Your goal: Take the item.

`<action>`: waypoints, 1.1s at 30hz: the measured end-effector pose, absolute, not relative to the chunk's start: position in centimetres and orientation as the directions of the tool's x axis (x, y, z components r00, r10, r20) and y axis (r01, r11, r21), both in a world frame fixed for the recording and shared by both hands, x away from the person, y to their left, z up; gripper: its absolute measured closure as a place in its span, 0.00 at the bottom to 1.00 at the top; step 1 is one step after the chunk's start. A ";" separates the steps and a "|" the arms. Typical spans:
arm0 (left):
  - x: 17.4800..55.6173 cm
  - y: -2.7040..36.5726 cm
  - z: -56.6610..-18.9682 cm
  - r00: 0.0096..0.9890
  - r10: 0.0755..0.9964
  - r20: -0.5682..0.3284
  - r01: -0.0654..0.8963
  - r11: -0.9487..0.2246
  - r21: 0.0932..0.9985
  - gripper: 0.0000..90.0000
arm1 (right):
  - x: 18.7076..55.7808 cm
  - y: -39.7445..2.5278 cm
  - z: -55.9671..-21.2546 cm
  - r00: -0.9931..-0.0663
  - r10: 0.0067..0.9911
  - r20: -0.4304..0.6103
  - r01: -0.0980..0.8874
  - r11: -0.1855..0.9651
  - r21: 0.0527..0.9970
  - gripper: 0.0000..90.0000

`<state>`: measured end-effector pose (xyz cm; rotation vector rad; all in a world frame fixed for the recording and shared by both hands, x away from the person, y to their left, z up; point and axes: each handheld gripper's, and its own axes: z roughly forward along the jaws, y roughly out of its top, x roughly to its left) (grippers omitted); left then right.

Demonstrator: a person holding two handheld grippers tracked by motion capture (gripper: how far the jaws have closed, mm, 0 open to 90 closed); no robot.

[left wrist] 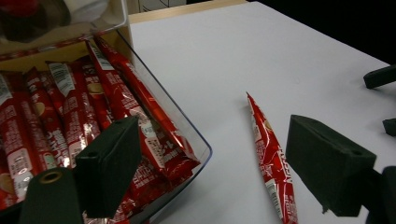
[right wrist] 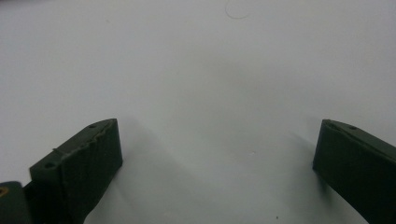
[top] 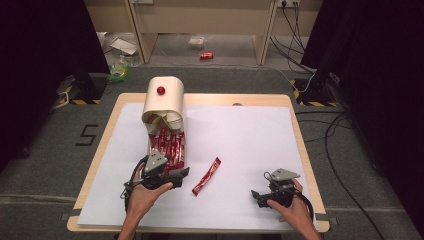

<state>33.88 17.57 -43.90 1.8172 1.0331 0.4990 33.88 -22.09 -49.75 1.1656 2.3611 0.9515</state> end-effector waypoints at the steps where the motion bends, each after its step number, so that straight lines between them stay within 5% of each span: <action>1: 33.9 17.8 -43.9 0.557 0.825 -0.096 0.434 -0.191 0.880 0.20 | 33.9 -22.1 -49.8 -0.605 0.796 -0.008 0.568 0.439 0.697 0.02; 33: 33.2 24.4 -44.2 0.412 0.905 -0.109 0.452 -0.099 0.887 0.20 | 33.9 -22.1 -49.8 -0.605 0.796 -0.008 0.568 0.439 0.696 0.02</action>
